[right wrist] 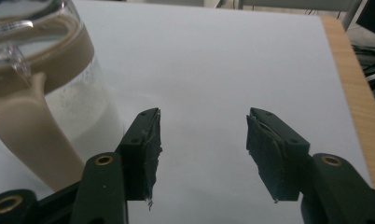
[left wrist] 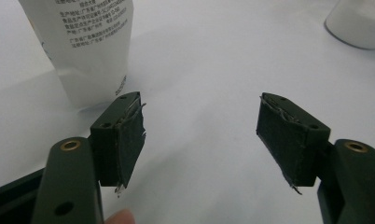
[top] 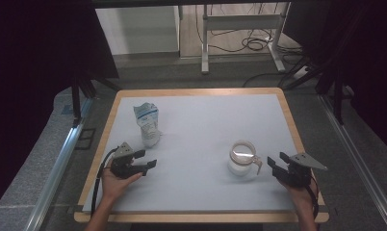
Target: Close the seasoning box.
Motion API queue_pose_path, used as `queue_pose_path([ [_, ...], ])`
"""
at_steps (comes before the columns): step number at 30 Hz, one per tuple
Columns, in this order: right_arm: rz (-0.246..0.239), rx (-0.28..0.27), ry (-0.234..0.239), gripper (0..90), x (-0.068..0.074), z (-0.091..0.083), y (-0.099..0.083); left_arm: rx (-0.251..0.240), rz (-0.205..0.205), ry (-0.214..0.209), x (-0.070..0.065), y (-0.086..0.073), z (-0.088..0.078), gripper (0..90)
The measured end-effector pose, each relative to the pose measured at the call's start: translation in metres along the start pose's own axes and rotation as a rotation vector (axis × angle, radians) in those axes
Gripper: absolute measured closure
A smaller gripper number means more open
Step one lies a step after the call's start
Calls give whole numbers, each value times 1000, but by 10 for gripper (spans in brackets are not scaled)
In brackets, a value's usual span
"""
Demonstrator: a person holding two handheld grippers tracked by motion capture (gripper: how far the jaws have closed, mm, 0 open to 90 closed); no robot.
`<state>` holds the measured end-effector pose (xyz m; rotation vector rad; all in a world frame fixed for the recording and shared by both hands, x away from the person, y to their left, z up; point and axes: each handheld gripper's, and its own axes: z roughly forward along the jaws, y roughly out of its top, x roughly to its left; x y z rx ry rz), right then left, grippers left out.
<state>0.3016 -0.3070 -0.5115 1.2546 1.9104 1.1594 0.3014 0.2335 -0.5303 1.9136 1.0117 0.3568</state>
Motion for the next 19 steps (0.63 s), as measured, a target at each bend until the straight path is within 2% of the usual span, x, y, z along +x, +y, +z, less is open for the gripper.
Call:
queue_pose_path([
  [4,-4,25,-1,427,1,4,-3,3,1,0,1,-1,0,321],
  [19,-8,9,-1,416,3,0,-2,-6,1,4,0,0,-4,320],
])
